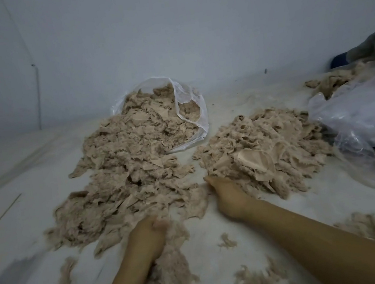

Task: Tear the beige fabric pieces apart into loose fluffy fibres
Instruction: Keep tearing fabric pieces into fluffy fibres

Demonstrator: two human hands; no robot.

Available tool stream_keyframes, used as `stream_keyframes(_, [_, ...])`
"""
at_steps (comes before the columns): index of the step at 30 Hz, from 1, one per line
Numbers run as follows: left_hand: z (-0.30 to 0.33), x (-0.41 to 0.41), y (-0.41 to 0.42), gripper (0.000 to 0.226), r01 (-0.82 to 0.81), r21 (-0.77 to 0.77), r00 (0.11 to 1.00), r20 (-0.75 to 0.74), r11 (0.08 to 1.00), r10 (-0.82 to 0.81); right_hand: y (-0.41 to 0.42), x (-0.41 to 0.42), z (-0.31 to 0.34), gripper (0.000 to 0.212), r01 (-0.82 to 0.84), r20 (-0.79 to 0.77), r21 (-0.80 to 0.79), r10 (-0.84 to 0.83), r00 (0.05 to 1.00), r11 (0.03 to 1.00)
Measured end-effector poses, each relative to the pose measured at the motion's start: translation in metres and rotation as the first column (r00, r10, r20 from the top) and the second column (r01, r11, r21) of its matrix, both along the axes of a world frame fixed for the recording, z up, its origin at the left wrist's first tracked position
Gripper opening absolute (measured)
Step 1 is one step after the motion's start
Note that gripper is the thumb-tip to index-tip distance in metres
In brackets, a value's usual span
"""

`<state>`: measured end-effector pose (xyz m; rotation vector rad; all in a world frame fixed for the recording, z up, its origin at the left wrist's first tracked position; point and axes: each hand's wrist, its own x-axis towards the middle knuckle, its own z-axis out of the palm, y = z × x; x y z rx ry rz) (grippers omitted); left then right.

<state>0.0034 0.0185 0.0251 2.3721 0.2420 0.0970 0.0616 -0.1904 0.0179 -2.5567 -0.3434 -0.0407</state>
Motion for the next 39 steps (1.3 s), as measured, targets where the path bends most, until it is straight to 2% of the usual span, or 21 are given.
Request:
stream_keyframes(4, [-0.002,-0.003,0.012,0.029,-0.047,-0.218,0.999,-0.013,0.975,0.046,-0.008,0.021,-0.002,0.059,0.118,-0.007,-0.056,-0.119,0.993,0.991])
stream_keyframes(6, [-0.004,0.000,0.011,0.038,-0.046,-0.250,0.999,-0.028,0.967,0.041,-0.010,0.023,-0.004,0.046,0.071,0.018,-0.155,-0.069,0.997,0.985])
stream_keyframes(8, [-0.007,0.003,0.009,0.038,-0.045,-0.273,0.999,-0.034,0.961,0.037,-0.012,0.017,-0.007,0.040,0.020,0.035,-0.177,-0.014,0.999,0.984])
stream_keyframes(13, [-0.008,0.009,-0.005,0.038,-0.077,-0.335,0.997,-0.002,0.939,0.080,-0.036,-0.020,-0.017,0.040,-0.120,0.077,-0.123,0.130,0.988,0.985])
stream_keyframes(17, [-0.006,0.006,-0.020,0.029,-0.057,-0.424,0.996,0.033,0.904,0.078,-0.035,-0.040,-0.011,0.036,-0.033,0.135,0.059,0.025,0.990,0.998])
stream_keyframes(21, [-0.001,0.002,-0.039,0.031,-0.028,-0.503,0.996,0.063,0.864,0.069,-0.022,-0.045,-0.004,0.044,-0.216,0.025,-0.087,0.218,0.976,0.973])
stream_keyframes(24, [0.001,-0.001,-0.044,0.033,-0.016,-0.552,0.998,0.048,0.834,0.051,-0.032,-0.075,-0.005,0.044,-0.309,0.049,-0.071,0.313,0.948,0.948])
stream_keyframes(26, [0.003,-0.002,-0.042,0.028,0.008,-0.549,0.998,0.060,0.836,0.030,-0.046,-0.107,-0.007,0.052,-0.393,0.061,-0.071,0.397,0.916,0.917])
stream_keyframes(28, [0.006,-0.003,-0.040,0.025,0.036,-0.548,0.997,0.072,0.835,0.005,-0.060,-0.131,-0.007,0.052,-0.401,0.034,-0.022,0.402,0.915,0.916])
stream_keyframes(31, [0.011,-0.007,-0.038,0.015,0.095,-0.480,0.993,0.110,0.872,-0.047,-0.061,-0.121,0.000,0.035,-0.256,0.054,0.149,0.251,0.967,0.955])
stream_keyframes(33, [0.016,-0.014,-0.035,0.006,0.176,-0.423,0.984,0.082,0.889,-0.156,-0.051,-0.094,0.006,0.035,-0.190,0.060,0.117,0.184,0.981,0.975])
stream_keyframes(36, [0.022,-0.026,-0.023,0.043,0.410,-0.322,0.893,-0.048,0.854,-0.447,-0.032,-0.048,0.009,0.040,-0.158,0.031,0.047,0.157,0.987,0.986])
stream_keyframes(38, [0.020,-0.034,-0.012,0.063,0.563,-0.096,0.813,-0.112,0.821,-0.571,-0.023,-0.025,0.008,0.043,-0.148,-0.011,0.027,0.149,0.989,0.989])
stream_keyframes(39, [0.018,-0.036,-0.009,0.068,0.592,0.009,0.801,-0.116,0.806,-0.587,-0.020,-0.017,0.007,0.045,-0.150,-0.045,-0.001,0.150,0.988,0.989])
